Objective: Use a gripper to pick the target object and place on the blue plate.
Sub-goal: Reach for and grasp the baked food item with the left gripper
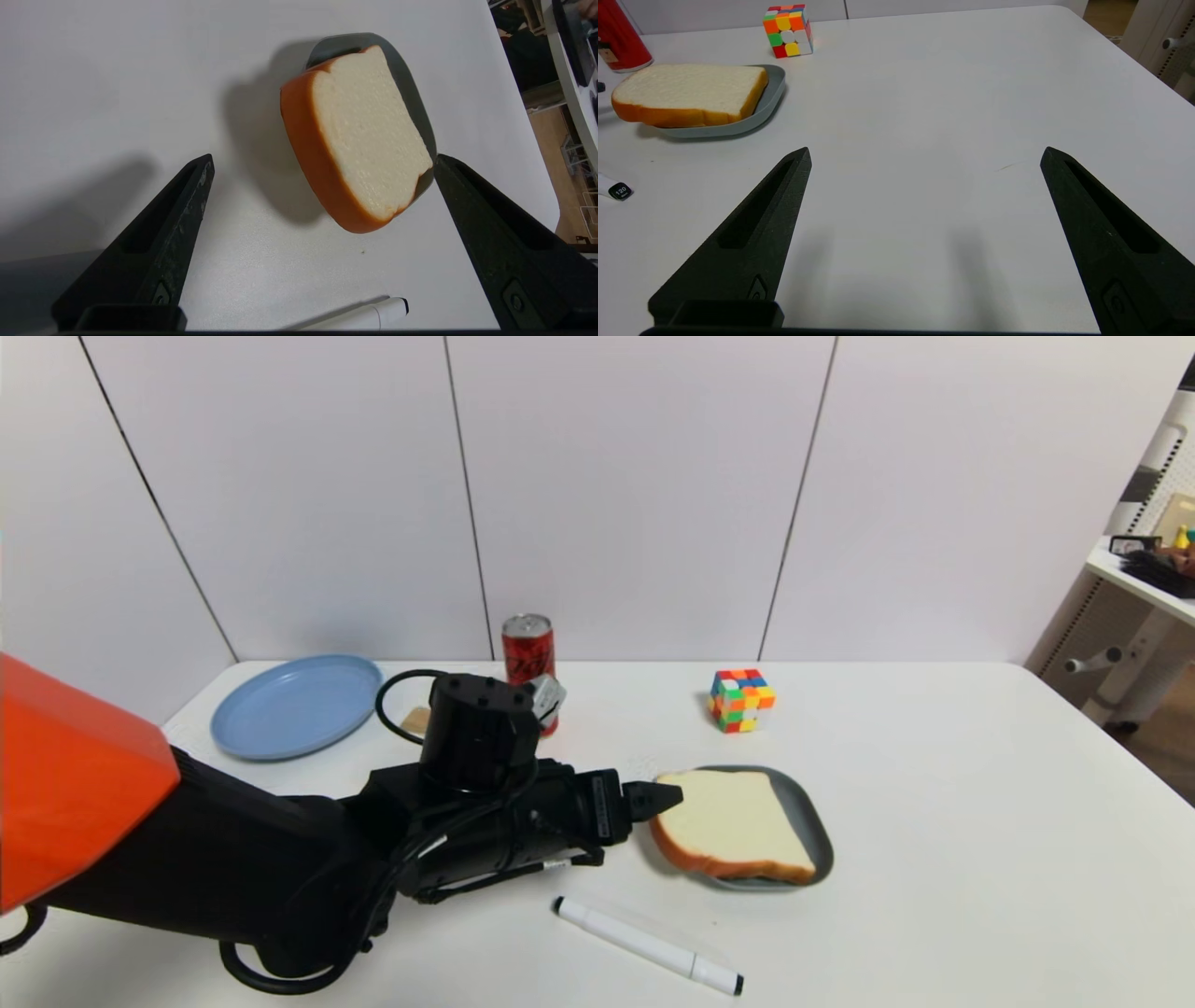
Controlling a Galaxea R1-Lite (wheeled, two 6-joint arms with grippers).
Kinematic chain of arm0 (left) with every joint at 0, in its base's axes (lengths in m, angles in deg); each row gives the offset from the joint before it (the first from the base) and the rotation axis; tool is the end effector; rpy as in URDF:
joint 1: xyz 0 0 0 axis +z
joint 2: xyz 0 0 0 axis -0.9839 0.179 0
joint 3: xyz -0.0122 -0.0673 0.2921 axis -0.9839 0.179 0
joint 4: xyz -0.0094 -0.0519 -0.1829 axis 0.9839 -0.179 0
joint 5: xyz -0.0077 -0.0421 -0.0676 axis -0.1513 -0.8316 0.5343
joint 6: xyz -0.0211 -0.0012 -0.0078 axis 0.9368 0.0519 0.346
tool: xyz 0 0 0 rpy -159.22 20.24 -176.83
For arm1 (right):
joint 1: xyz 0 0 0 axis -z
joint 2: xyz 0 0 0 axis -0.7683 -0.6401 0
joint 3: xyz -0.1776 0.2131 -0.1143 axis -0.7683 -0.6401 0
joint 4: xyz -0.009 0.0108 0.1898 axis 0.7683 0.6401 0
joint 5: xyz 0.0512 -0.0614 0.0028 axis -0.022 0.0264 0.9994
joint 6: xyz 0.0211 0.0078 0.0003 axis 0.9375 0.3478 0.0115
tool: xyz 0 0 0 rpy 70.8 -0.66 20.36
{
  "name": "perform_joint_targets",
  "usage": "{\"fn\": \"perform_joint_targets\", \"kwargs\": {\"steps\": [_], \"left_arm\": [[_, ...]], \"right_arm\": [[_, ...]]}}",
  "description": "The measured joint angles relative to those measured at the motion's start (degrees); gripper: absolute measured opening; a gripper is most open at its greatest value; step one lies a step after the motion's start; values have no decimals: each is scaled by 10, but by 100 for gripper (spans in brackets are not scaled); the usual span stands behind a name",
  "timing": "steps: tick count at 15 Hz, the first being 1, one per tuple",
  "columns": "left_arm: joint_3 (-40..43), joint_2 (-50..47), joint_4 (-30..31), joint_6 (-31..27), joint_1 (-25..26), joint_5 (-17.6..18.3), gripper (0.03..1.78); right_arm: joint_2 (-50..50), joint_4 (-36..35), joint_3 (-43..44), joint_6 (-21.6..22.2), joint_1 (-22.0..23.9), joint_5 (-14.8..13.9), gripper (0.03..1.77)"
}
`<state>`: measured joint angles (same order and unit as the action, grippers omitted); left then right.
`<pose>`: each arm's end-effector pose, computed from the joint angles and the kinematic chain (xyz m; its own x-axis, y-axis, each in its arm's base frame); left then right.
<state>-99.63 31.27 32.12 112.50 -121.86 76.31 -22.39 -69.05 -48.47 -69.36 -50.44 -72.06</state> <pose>0.2481 -0.2304 0.1307 0.5545 -0.7476 -0.3655 0.4681 0.6434 -0.6057 -0.0228 -0.0007 0.0759 0.9997 -0.0222 0.0027 0.0220 0.9981 0.0576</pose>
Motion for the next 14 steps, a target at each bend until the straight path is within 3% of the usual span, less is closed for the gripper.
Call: {"fn": "perform_joint_targets", "kwargs": {"steps": [2, 14], "left_arm": [[-3, 12, 10, 0, -1, 19, 169], [-50, 67, 17, -1, -21, 42, 169]], "right_arm": [[0, 0, 0, 0, 0, 0, 170], [0, 0, 0, 0, 0, 0, 170]]}}
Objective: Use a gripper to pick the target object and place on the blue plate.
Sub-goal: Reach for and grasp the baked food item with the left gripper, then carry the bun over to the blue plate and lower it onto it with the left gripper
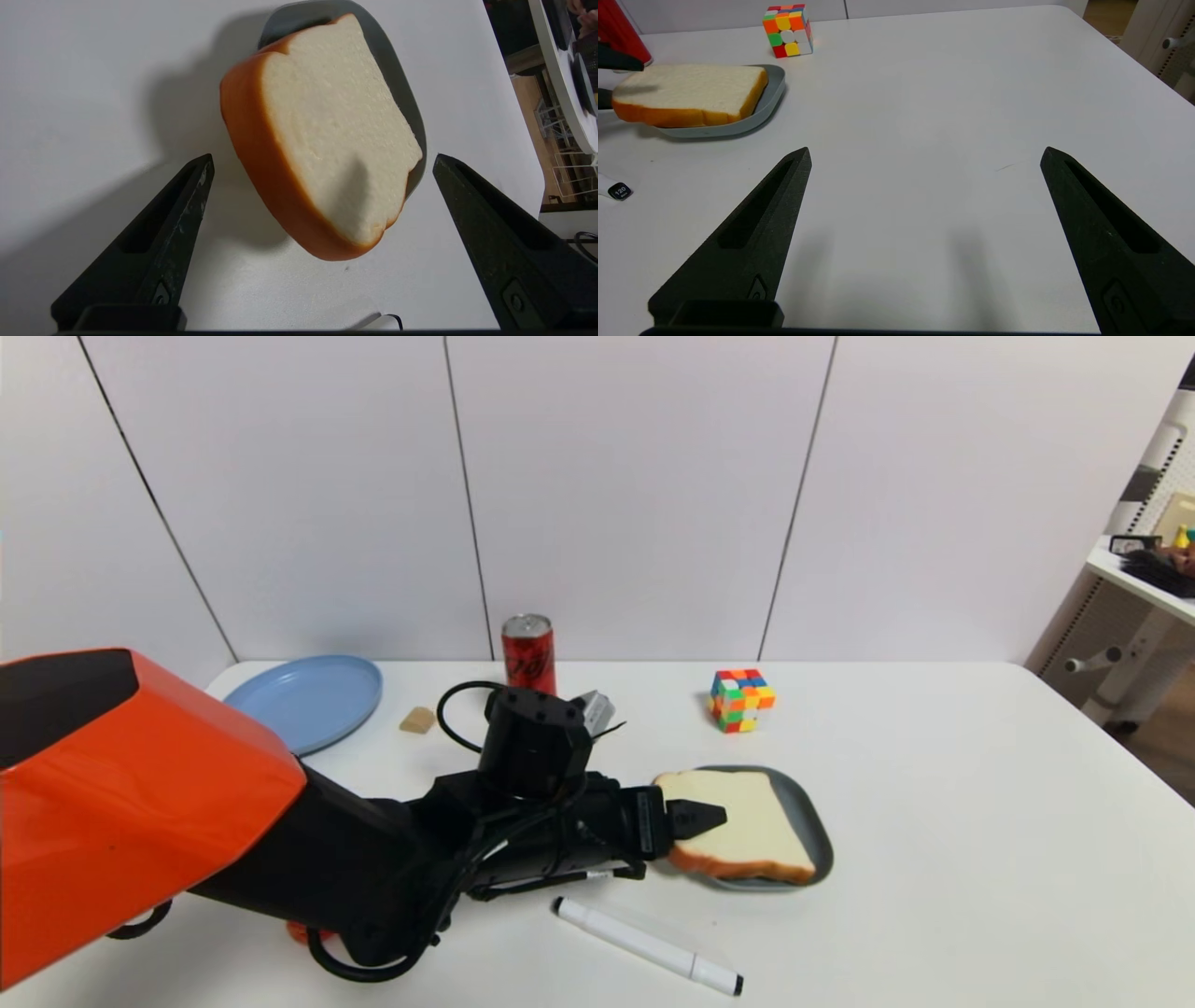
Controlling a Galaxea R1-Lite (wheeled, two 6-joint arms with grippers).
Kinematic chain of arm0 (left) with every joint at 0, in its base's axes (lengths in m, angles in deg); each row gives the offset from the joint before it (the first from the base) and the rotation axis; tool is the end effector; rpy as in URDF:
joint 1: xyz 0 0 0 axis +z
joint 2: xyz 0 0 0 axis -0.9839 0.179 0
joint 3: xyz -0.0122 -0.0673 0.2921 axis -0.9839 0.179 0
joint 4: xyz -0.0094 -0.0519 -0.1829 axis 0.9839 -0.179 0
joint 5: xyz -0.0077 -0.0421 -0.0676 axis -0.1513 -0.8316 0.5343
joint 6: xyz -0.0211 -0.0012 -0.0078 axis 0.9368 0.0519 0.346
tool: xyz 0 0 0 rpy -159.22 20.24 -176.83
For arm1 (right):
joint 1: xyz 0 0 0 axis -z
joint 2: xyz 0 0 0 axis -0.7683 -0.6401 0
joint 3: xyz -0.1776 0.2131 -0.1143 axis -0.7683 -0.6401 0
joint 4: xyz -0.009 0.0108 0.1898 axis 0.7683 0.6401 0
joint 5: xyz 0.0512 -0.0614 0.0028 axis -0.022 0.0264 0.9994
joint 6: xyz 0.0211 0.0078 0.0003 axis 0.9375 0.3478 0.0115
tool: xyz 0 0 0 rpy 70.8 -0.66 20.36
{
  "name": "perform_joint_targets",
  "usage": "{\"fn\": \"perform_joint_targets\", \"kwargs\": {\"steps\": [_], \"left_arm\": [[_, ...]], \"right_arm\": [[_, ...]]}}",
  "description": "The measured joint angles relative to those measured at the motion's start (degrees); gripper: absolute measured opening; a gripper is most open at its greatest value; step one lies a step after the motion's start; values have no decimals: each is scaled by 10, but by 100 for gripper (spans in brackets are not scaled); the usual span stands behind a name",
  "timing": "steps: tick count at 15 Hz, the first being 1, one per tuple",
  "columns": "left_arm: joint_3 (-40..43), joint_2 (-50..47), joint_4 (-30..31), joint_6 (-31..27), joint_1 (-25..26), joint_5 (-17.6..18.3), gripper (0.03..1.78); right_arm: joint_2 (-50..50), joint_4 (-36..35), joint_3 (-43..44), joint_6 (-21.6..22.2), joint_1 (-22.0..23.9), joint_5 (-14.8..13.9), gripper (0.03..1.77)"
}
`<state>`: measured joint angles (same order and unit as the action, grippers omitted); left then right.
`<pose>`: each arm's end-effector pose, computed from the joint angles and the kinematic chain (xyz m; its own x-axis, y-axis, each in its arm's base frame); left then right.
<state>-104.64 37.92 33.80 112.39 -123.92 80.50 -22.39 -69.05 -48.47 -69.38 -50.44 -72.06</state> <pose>0.2591 -0.2603 0.1139 0.4671 -0.8081 -0.3590 0.5219 0.5797 -0.6257 -0.0228 -0.0007 0.0759 0.9997 -0.0222 0.0027 0.0220 0.9981 0.0572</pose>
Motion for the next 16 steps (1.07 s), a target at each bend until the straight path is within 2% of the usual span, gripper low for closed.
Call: {"fn": "perform_joint_targets", "kwargs": {"steps": [3, 7, 10, 11, 12, 16], "left_arm": [[-6, 9, 1, 0, 0, 1, 169], [-10, 16, 2, -4, 0, 1, 107], [-12, 19, 2, -5, 0, 2, 77], [-13, 19, 3, -5, 1, 2, 47], [-15, 20, 4, -7, 0, 2, 26], [-25, 21, 0, -15, 0, 1, 26]], "right_arm": [[0, 0, 0, 0, 0, 0, 170], [0, 0, 0, 0, 0, 0, 170], [0, 0, 0, 0, 0, 0, 170], [0, 0, 0, 0, 0, 0, 170], [0, 0, 0, 0, 0, 0, 170], [0, 0, 0, 0, 0, 0, 170]]}}
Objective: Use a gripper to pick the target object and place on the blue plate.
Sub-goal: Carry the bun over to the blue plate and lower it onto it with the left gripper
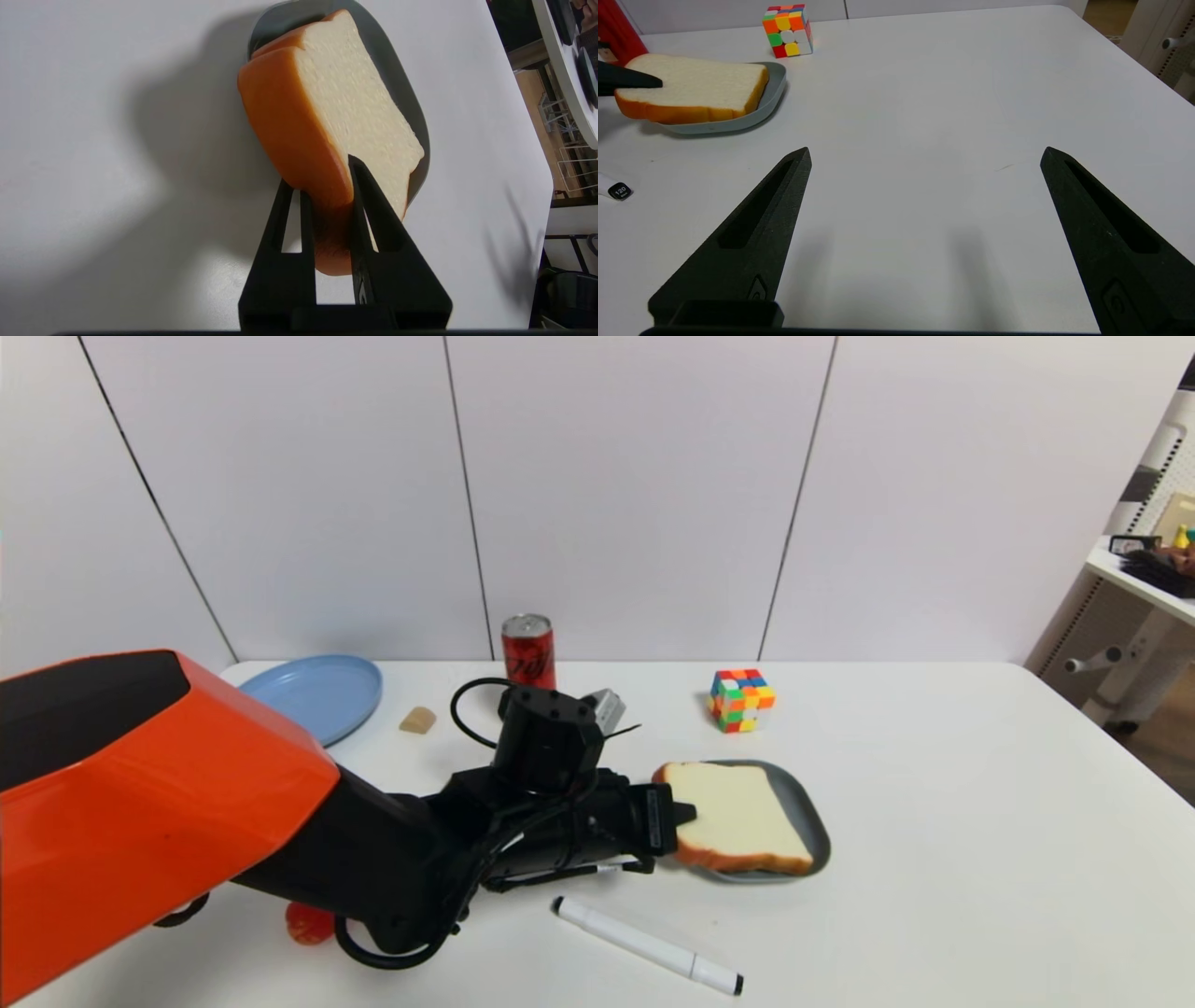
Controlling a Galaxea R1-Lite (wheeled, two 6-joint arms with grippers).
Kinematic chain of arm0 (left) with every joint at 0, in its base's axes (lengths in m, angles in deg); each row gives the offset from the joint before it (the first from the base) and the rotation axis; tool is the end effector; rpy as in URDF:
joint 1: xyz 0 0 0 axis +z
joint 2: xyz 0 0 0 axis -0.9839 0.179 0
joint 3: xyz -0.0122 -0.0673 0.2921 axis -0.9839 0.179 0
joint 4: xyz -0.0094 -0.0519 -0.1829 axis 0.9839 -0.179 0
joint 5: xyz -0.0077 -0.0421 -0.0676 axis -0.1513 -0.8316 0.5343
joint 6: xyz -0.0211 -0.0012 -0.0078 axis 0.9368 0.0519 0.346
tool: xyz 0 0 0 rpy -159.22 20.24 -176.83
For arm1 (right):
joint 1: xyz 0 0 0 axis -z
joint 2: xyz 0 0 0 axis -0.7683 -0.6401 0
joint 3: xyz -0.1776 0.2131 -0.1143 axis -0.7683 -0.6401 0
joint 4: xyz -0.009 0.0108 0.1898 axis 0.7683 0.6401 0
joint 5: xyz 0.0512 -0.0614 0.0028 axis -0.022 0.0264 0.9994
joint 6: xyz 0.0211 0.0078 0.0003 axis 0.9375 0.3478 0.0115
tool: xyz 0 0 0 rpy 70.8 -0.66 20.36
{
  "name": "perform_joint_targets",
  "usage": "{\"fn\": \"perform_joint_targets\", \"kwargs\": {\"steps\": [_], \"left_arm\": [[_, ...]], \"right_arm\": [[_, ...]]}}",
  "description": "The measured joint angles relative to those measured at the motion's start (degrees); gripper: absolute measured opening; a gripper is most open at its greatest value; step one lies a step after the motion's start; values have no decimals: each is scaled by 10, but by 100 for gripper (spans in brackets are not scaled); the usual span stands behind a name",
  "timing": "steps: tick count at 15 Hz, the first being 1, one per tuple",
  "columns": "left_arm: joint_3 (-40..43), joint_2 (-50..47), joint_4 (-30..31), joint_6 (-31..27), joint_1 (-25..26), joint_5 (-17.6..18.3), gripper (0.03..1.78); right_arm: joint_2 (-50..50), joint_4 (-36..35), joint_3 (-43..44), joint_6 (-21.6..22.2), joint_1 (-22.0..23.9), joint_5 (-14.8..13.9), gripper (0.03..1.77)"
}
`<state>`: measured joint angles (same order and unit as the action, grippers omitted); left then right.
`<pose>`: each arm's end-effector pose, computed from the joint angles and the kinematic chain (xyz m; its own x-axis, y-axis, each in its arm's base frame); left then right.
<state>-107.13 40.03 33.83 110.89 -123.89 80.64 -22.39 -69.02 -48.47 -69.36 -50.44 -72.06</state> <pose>0.2671 -0.2679 0.1107 0.4673 -0.8109 -0.3523 0.5442 0.5779 -0.6082 -0.0228 -0.0007 0.0758 0.9998 -0.0222 0.0022 0.0221 0.9981 0.0576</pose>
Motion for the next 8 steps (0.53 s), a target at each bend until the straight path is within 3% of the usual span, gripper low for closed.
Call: {"fn": "perform_joint_targets", "kwargs": {"steps": [8], "left_arm": [[-9, -82, -1, -60, 18, 2, 26]], "right_arm": [[0, 0, 0, 0, 0, 0, 170]]}}
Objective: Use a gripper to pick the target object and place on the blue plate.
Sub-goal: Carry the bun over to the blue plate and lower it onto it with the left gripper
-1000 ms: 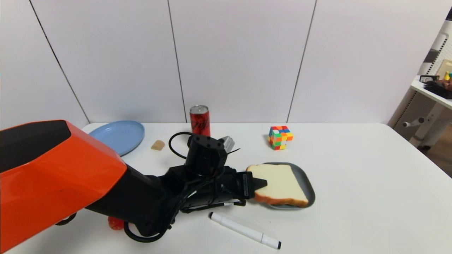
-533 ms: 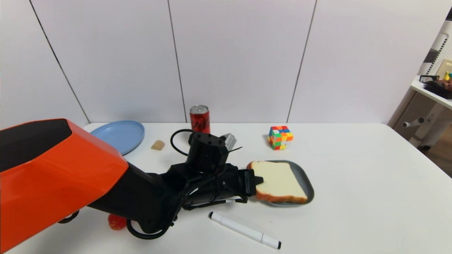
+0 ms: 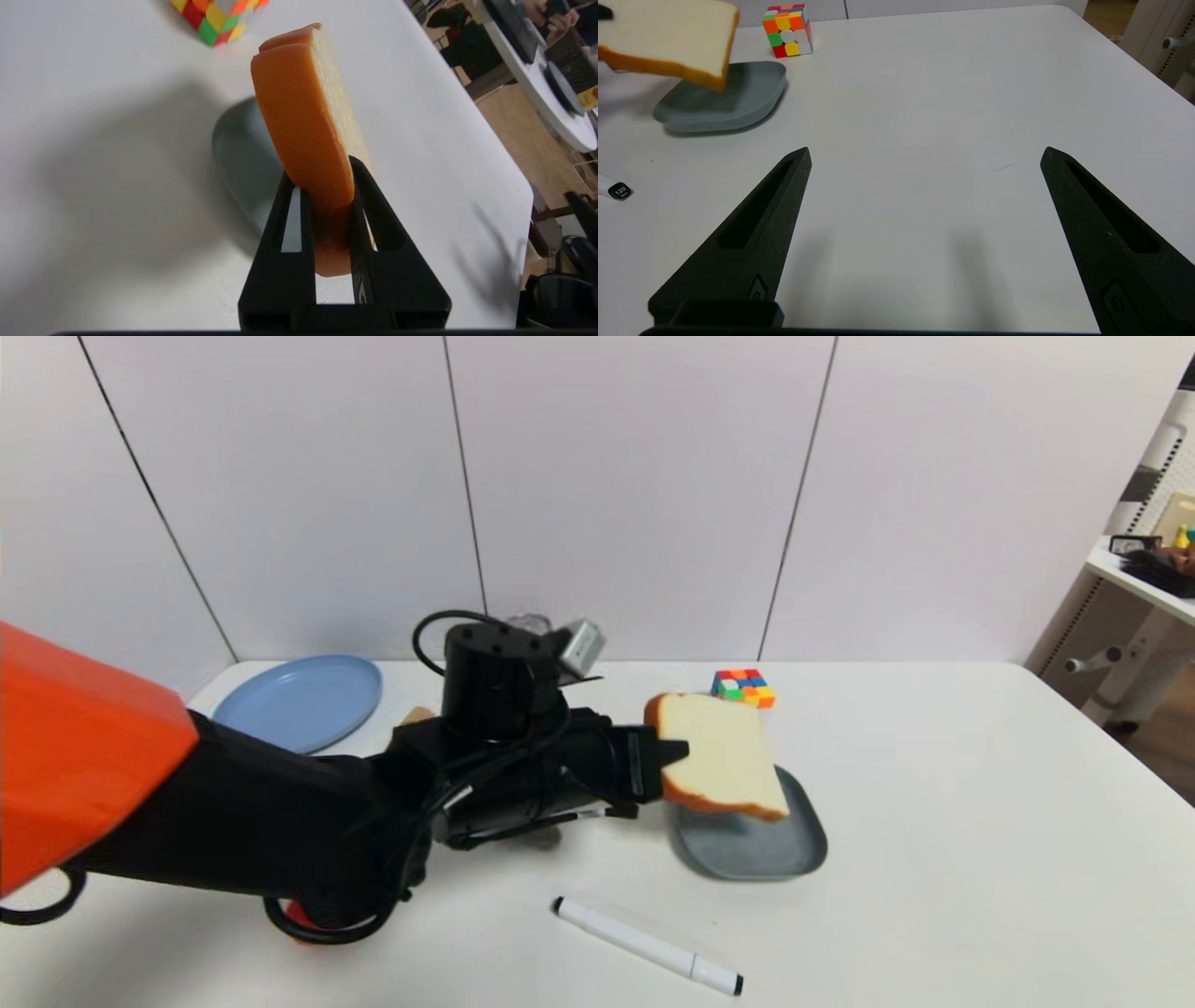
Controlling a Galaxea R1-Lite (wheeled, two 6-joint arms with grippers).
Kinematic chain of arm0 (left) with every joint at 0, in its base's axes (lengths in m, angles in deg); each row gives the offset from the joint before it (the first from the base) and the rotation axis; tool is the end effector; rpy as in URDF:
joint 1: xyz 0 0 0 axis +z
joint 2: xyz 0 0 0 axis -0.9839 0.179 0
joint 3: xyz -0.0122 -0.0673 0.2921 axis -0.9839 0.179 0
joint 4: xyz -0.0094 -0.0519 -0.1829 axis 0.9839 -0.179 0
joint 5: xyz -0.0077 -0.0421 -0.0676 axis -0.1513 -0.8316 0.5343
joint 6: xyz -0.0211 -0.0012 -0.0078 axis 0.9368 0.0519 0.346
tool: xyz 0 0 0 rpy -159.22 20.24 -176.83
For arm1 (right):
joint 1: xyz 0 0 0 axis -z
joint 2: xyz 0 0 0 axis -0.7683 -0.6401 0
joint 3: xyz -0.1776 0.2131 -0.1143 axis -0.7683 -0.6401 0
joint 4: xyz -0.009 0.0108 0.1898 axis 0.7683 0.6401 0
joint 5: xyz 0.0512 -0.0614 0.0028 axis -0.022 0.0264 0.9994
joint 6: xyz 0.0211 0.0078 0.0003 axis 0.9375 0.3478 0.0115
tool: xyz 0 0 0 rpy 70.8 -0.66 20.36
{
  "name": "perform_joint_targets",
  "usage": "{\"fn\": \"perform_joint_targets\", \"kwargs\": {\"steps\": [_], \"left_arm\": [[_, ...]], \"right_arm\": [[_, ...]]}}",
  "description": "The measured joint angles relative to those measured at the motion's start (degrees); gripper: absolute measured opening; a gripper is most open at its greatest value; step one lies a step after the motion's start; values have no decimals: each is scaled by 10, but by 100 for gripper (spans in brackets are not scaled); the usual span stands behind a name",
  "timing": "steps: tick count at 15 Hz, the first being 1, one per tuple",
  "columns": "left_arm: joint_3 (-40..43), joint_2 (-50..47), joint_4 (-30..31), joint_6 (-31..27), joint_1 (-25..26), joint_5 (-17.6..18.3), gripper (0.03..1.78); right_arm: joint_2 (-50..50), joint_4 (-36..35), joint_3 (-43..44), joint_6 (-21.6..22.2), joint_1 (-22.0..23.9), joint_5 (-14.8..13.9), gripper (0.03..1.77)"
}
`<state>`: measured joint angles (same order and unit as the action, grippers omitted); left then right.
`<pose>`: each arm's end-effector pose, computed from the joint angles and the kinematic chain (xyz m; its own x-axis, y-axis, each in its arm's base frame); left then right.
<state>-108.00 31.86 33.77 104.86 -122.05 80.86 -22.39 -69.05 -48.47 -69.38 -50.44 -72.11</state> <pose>0.2623 -0.2472 0.1673 0.5223 -0.8272 -0.2073 0.6579 0.5455 -0.5192 -0.0228 -0.0007 0.0759 0.9997 -0.0231 0.0027 0.0229 0.9981 0.0572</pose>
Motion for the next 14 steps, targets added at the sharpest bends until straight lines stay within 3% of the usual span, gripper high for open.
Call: {"fn": "perform_joint_targets", "kwargs": {"steps": [3, 5, 9, 14], "left_arm": [[2, -62, -27, -22, 42, 0, 26], [2, -109, -68, -72, 106, -1, 26], [2, -187, -156, -165, 274, 0, 26], [2, -220, -170, -196, 473, -1, 26]], "right_arm": [[0, 0, 0, 0, 0, 0, 170], [0, 0, 0, 0, 0, 0, 170], [0, 0, 0, 0, 0, 1, 170], [0, 0, 0, 0, 0, 0, 170]]}}
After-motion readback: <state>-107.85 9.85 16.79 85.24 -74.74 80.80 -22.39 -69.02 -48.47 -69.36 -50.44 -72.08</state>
